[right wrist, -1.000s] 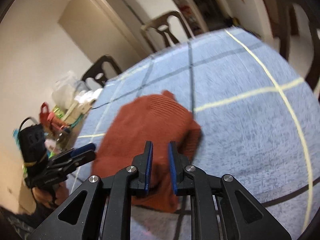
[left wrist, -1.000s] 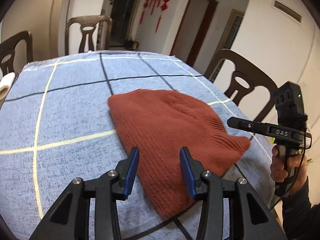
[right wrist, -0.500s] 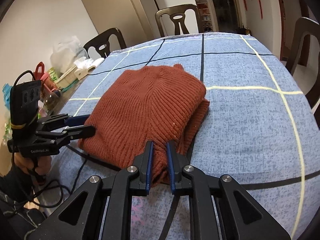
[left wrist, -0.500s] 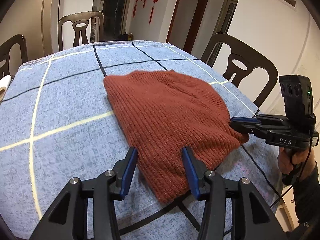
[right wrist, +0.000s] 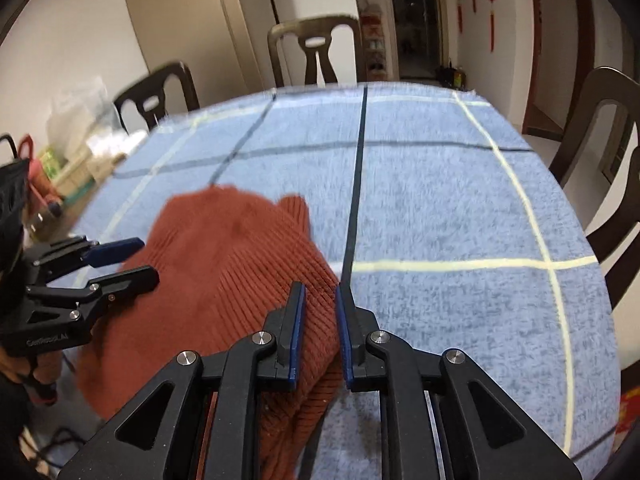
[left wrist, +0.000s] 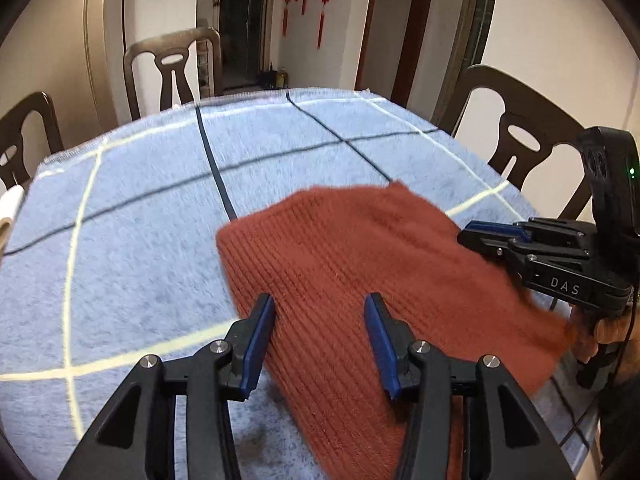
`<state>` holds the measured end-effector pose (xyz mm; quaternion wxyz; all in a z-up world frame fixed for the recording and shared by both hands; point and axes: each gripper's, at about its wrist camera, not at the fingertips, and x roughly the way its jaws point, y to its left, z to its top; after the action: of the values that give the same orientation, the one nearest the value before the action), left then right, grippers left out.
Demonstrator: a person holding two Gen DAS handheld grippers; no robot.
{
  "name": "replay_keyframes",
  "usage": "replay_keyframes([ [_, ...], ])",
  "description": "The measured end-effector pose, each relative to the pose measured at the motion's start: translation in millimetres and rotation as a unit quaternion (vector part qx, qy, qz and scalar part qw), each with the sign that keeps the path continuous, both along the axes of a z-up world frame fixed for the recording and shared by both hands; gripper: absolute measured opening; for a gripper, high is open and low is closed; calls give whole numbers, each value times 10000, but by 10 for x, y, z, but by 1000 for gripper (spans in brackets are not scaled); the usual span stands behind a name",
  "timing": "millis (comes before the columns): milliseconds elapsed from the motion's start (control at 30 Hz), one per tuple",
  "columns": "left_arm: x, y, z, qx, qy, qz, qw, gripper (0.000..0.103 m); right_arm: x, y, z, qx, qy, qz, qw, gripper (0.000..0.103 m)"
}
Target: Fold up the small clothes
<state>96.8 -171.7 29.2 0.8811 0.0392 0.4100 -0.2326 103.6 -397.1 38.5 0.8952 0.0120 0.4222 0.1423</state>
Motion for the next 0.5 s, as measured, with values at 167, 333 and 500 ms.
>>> replay_keyframes([
  [167,-4,30,-20,-135,30,1,9999,51,-43,-44,-49,-112,-68,-57,9999,16],
  [333,-23,33,48,-62,2,34,10000,51,-81,-80,33,-29,-116,-60,9999,16],
  [500,-154,72,178,-94,-136,35,9999,50,-219,-77,157,16,-281,30,9996,16],
])
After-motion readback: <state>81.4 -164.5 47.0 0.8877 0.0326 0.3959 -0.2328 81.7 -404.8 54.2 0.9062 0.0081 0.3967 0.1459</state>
